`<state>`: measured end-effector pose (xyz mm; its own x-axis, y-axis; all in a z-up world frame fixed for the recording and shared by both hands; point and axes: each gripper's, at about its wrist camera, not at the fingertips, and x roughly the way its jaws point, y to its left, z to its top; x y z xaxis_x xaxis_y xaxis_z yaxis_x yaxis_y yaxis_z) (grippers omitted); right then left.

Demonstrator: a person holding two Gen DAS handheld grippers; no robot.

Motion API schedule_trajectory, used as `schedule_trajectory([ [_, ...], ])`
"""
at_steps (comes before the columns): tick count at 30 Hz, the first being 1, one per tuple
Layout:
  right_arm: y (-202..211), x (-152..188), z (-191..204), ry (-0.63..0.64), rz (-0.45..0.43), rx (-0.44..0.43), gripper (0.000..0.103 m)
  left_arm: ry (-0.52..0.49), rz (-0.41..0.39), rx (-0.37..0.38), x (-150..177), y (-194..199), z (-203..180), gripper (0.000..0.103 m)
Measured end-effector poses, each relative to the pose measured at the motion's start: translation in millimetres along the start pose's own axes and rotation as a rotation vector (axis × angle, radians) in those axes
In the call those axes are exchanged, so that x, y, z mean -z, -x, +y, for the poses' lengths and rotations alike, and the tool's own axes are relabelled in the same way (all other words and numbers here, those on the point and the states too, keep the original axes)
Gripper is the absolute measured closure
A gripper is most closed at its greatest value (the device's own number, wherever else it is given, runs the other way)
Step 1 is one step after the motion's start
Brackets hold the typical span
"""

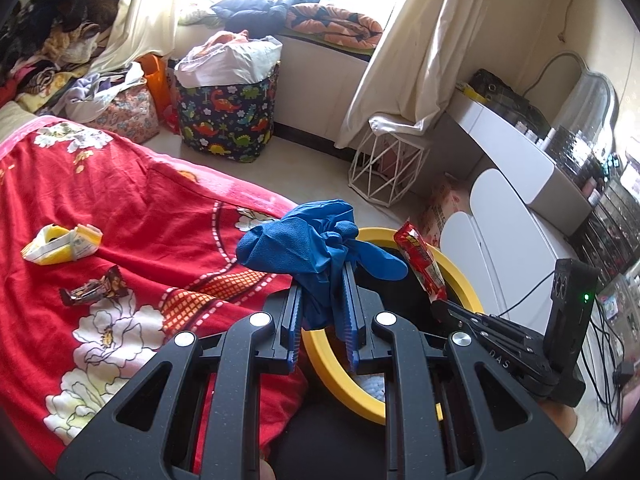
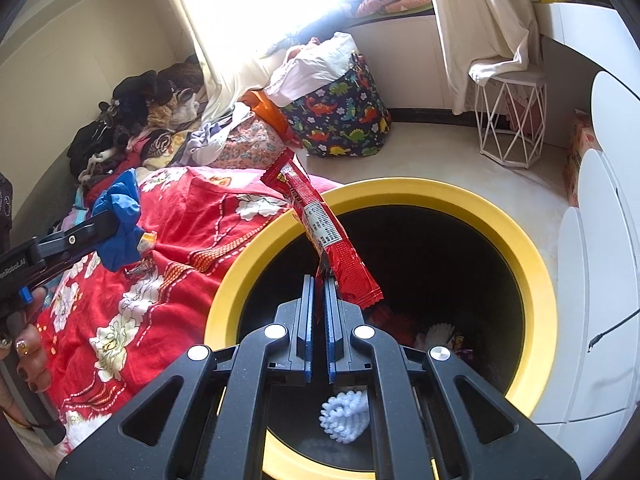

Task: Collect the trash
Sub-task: 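Carry the blue glove with the left tool while the right tool carries the candy bar to the bin, then open both tools over the bin to drop the glove and candy bar, then move both open tools back over the wrappers on the bed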

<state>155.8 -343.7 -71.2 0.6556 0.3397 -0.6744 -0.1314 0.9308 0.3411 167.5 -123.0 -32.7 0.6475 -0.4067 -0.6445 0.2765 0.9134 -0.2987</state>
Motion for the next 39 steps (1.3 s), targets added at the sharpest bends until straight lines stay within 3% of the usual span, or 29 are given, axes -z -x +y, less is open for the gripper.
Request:
schedule_trajectory([
  [19,9.1,5.7,-28.5,-0.07,-0.005,0.032,0.097,-0.106,0.096,0.059,16.3,-36.1,-48.6,0.091],
  [25,14.5,7.4,-41.3,-0.106,-0.016,0.051,0.08,-0.114,0.112,0.072,17.9,-44.4,-56.5,0.087],
  [28,17.4,8.1,-46.8,-0.123,-0.025,0.057,0.071,-0.105,0.111,0.076,17.0,-45.3,-56.0,0.071],
  [30,18.2,7.8,-47.8,-0.128,-0.027,0.061,0.067,-0.1,0.106,0.079,16.6,-44.6,-56.2,0.051],
  [32,19.0,7.9,-47.7,-0.13,-0.031,0.066,0.062,-0.09,0.097,0.083,16.2,-42.9,-54.4,0.04],
  [34,19.6,7.6,-46.8,-0.131,-0.035,0.067,0.06,-0.083,0.089,0.084,15.1,-41.7,-53.2,0.035],
  [36,19.7,7.3,-46.6,-0.129,-0.035,0.067,0.059,-0.074,0.079,0.078,14.2,-39.3,-49.8,0.023],
  [39,20.9,6.8,-42.9,-0.12,-0.038,0.068,0.056,-0.055,0.066,0.068,12.7,-35.4,-44.2,0.021],
])
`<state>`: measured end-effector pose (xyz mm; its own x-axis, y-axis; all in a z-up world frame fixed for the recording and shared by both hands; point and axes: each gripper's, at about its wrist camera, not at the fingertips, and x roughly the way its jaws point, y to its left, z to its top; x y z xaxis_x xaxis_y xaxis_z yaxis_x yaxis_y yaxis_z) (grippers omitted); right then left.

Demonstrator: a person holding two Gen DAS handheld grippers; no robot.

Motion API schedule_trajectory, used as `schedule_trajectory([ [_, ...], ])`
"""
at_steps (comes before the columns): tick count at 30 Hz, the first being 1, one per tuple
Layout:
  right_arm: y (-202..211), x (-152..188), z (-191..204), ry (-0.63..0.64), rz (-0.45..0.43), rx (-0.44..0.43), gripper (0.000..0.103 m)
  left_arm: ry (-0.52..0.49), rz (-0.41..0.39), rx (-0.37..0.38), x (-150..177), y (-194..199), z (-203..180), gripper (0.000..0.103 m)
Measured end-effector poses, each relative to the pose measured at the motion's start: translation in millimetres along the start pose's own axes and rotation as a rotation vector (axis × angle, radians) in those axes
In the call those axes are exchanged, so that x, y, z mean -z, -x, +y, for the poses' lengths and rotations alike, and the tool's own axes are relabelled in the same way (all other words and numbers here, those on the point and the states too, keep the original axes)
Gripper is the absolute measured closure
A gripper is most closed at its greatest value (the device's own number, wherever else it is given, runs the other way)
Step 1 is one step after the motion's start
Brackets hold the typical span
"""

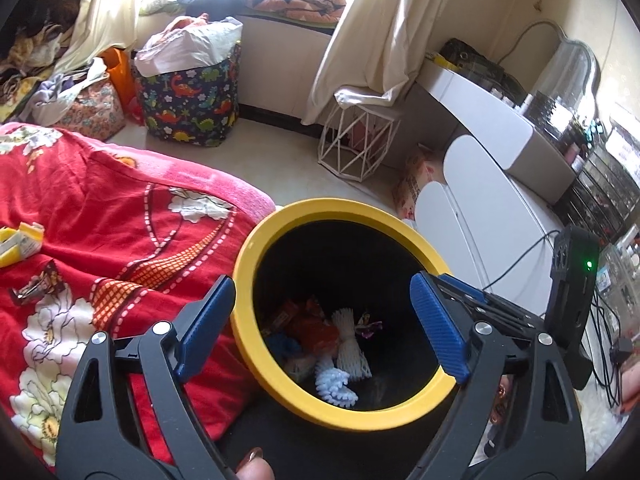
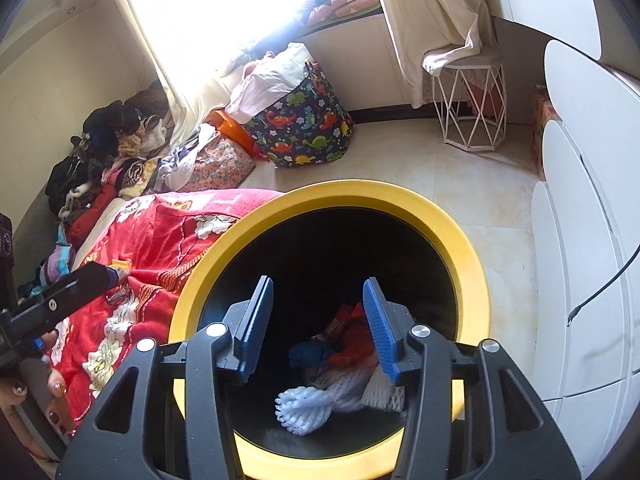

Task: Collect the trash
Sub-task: 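Move both open tools back over the wrappers on the bed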

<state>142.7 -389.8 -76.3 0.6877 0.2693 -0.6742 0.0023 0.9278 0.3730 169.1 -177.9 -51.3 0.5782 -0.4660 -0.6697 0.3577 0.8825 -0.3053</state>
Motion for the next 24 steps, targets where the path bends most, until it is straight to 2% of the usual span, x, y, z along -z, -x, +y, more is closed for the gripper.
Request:
schedule_trajectory([
  [16,6.4,-2.7,33.1,0.066,-0.042,-0.035,0.037,0.057,-0.076,-0.101,-5.0,27.3,36.2,0.016],
  [17,7.4,-2.9,37.0,0.076,-0.049,-0.041,0.035,0.059,-0.08,-0.107,-5.4,29.0,37.7,0.01],
  [18,8.2,-3.0,39.9,0.085,-0.055,-0.044,0.033,0.061,-0.089,-0.114,-5.5,31.2,39.9,0.011],
  [24,11.3,-3.4,60.7,0.141,-0.077,-0.072,0.031,0.086,-0.121,-0.149,-6.5,42.5,56.2,0.011],
])
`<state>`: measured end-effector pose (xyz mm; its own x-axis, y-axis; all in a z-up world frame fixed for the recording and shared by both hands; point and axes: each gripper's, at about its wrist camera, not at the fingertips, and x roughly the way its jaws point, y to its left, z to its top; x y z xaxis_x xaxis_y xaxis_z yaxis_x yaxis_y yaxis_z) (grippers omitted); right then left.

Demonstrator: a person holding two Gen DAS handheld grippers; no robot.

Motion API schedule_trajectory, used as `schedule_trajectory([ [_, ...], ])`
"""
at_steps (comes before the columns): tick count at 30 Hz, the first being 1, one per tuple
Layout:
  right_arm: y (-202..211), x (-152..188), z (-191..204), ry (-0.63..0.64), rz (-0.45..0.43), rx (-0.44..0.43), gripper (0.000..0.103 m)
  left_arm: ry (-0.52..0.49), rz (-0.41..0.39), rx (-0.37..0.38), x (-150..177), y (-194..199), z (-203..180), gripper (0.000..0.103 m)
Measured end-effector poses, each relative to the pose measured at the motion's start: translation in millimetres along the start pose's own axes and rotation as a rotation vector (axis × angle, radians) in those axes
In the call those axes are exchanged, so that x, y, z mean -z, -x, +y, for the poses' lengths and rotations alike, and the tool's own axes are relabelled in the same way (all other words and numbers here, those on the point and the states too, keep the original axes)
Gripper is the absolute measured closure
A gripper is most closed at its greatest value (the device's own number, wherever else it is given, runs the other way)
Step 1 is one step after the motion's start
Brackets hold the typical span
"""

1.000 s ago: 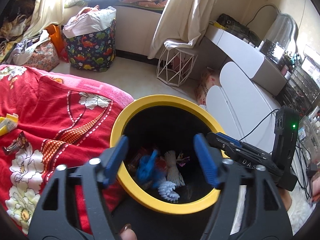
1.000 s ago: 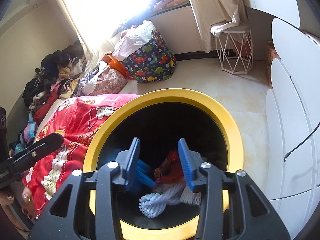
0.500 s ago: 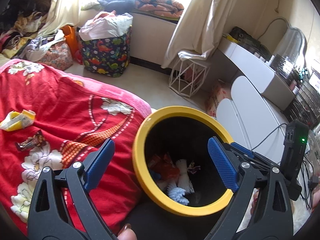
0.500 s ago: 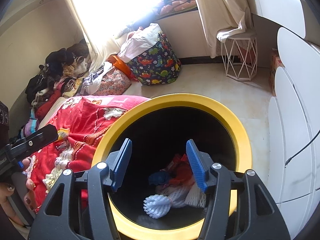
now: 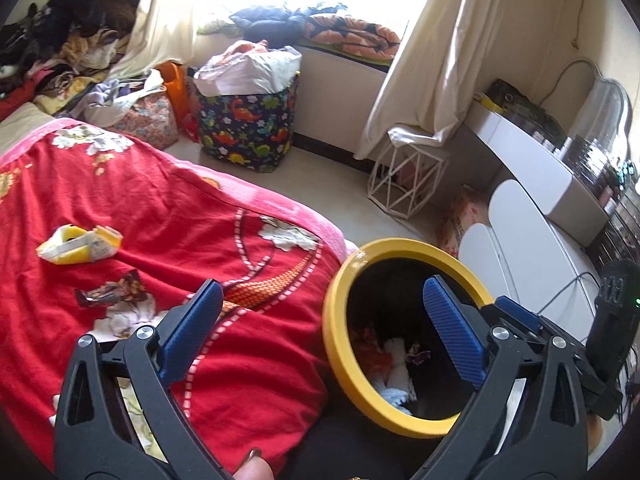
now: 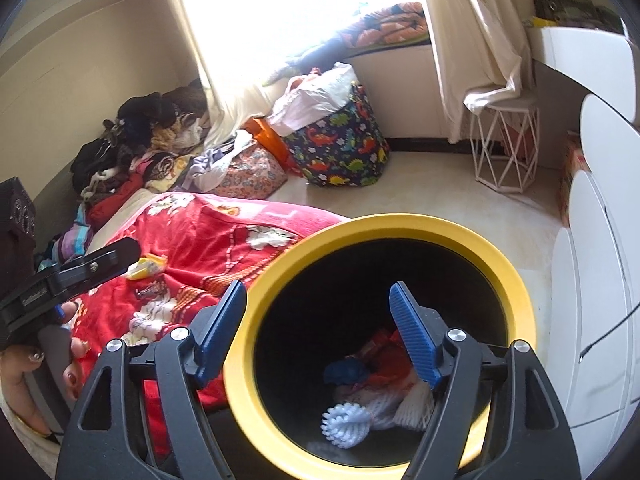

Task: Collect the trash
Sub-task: 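Move both open tools back over the wrappers on the bed, then close the right tool on the chocolate bar wrapper while the left tool grasps the yellow wrapper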

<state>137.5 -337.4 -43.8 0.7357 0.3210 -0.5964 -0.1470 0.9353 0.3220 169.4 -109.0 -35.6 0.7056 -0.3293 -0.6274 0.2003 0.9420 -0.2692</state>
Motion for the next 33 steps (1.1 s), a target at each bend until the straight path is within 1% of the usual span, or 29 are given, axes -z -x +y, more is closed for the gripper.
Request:
schedule_trajectory([
  [7,-6.5,-3.2,31.3,0.072,0.003,-0.041,0.031,0.04,-0.04,-0.067,-5.2,11.6,30.5,0.011],
  [18,-34.8,-8.2,98.8,0.186,0.045,-0.133,0.031,0.128,-0.093,-0.156,-12.1,33.1,88.0,0.011],
  [25,-60.4,-7.0,138.6,0.244,0.087,-0.187,0.031,0.215,-0.118,-0.225,-12.7,45.0,135.3,0.011],
  [29,-81.9,-6.0,162.4,0.284,0.122,-0.215,0.031,0.29,-0.117,-0.266,-8.7,49.6,168.4,0.011],
  [33,-103.7,-3.6,178.9,0.296,0.153,-0.249,0.031,0.342,-0.117,-0.298,-4.6,54.0,193.8,0.011],
])
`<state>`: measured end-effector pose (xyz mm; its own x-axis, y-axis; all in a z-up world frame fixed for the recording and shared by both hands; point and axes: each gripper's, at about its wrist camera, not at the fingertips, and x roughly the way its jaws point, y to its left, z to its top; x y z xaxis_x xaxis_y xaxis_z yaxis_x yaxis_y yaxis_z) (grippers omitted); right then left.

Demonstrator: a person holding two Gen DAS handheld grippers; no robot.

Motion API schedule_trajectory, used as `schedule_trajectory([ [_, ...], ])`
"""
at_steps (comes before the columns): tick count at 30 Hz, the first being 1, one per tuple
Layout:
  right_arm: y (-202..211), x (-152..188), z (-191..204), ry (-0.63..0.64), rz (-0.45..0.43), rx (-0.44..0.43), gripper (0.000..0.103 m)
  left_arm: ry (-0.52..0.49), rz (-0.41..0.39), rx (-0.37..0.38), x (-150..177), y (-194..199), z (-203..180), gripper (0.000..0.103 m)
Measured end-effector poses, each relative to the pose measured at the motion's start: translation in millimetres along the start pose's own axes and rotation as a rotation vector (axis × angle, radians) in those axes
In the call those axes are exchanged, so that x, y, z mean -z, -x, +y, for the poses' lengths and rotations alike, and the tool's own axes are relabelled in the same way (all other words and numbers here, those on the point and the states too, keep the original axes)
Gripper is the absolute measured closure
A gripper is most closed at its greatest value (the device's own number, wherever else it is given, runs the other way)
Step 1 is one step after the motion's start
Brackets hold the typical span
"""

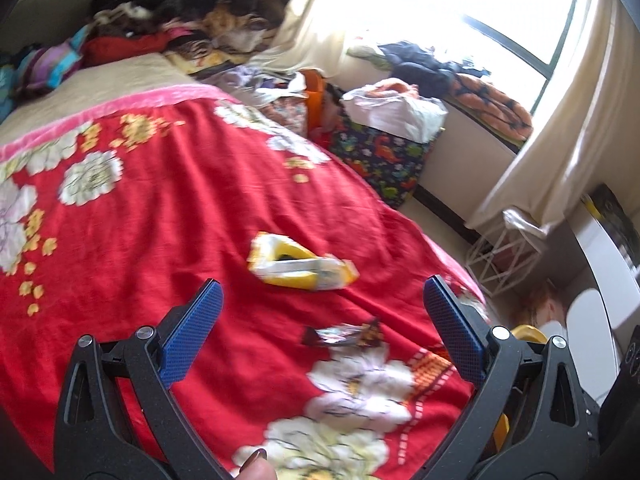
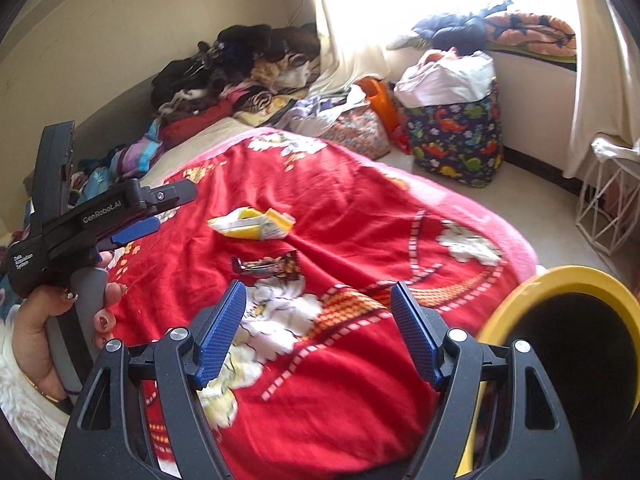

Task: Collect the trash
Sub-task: 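Close the right tool on the chocolate bar wrapper while the left tool grasps the yellow wrapper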

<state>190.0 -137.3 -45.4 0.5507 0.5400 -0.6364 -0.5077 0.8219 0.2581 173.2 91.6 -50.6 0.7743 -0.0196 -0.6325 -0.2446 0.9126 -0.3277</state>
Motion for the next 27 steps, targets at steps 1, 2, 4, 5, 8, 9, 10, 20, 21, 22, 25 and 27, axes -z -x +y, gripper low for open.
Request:
schedule_trajectory([
  [1,-8.6,-2.0,2.3,-0.004,0.007,-0.014,0.031,0.014,0.001,-0.009,-1.6,-1.2,6.9,0.011],
  [2,-14.4,-3.3,3.7,-0.006,0.014,-0.021,0.031,0.025,0.001,-0.014,-3.0,-2.6,12.5,0.011],
  [4,-28.7,-5.6,7.6,-0.009,0.035,-0.037,0.031,0.049,0.004,-0.026,-6.0,-6.5,24.5,0.013],
  [5,-36.6,-6.5,10.1,-0.006,0.043,-0.042,0.031,0.054,0.006,-0.03,-6.5,-8.1,27.7,0.017],
  [8,-59.7,-11.1,15.1,-0.007,0.071,-0.064,0.035,0.075,0.02,-0.034,-9.2,-15.7,40.4,0.025],
  [9,-66.2,-12.0,15.9,-0.009,0.078,-0.07,0.037,0.086,0.03,-0.029,-9.9,-19.8,44.7,0.029],
  [10,-73.9,-13.4,16.7,-0.012,0.089,-0.074,0.037,0.092,0.036,-0.026,-9.7,-22.4,46.0,0.031],
  [20,-139.5,-20.6,12.5,-0.094,0.184,-0.114,0.055,0.107,0.104,-0.006,-6.0,-56.1,53.1,0.035],
  [21,-143.5,-20.7,13.3,-0.092,0.192,-0.116,0.063,0.114,0.11,-0.004,-6.1,-59.5,54.2,0.035],
  [22,-145.2,-20.5,14.1,-0.089,0.196,-0.123,0.067,0.12,0.117,-0.001,-6.2,-63.1,55.1,0.035],
  [25,-145.4,-18.0,15.8,-0.07,0.194,-0.121,0.083,0.143,0.135,0.009,-5.4,-73.0,57.1,0.037],
  [27,-141.0,-16.4,14.0,-0.072,0.189,-0.117,0.096,0.162,0.146,0.016,-4.8,-78.9,58.1,0.042],
])
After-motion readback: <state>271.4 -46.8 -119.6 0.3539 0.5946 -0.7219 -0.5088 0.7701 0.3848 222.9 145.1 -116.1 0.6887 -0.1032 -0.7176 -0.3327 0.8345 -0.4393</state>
